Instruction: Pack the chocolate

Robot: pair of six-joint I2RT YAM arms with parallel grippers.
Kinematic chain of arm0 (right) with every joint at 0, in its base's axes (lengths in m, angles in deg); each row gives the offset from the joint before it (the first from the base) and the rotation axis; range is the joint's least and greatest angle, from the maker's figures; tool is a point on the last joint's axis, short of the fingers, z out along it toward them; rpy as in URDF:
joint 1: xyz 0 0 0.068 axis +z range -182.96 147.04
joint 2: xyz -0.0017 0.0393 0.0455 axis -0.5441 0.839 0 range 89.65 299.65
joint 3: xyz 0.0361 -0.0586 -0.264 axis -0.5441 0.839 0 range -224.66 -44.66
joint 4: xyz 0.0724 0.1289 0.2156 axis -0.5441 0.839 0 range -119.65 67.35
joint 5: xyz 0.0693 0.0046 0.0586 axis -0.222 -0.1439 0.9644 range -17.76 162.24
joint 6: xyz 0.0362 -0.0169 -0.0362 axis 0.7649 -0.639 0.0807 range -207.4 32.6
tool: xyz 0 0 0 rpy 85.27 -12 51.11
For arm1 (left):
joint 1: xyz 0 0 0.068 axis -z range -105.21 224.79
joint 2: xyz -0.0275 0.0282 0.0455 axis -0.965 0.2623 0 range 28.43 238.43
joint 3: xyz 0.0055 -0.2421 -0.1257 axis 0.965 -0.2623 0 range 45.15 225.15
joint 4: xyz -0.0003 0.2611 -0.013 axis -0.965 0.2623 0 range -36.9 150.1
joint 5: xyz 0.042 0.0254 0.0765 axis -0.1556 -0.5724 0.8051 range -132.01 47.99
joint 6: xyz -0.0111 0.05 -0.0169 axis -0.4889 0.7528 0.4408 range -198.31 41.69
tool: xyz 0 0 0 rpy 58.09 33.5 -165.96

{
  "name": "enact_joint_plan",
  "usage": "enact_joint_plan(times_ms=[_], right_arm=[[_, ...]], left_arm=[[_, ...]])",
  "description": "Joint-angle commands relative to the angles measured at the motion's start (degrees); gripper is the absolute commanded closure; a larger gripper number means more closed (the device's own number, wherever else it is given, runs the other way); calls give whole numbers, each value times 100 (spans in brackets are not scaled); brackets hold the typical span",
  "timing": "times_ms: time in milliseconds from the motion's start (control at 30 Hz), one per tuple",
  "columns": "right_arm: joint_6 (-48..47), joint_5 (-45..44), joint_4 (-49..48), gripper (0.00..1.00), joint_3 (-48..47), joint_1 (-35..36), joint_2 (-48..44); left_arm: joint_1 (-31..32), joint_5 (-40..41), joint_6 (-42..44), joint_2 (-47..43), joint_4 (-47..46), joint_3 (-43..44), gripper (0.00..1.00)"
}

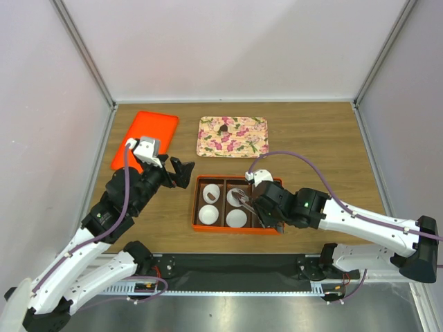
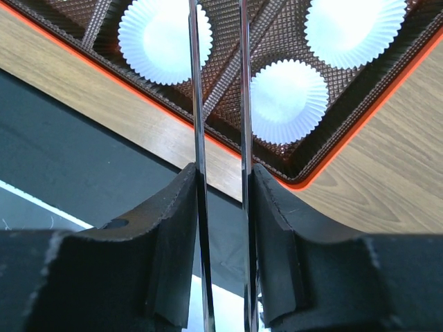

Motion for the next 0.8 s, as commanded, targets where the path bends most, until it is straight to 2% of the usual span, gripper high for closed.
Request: enact_joint_plan(times_ms=[0, 333, 600, 767], right_arm=[[57, -238, -9, 61, -110, 43, 28], [-39, -300, -106, 56, -260, 43, 11], [-285, -598, -54, 57, -751, 43, 63], [-890, -669, -246, 57, -1165, -413, 292]], left_arm=[[16, -81, -72, -19, -229, -2, 0], [16, -73, -63, -19, -237, -11, 0], [16, -11, -45, -54, -211, -11, 0], [24, -2, -45, -45, -203, -2, 0]])
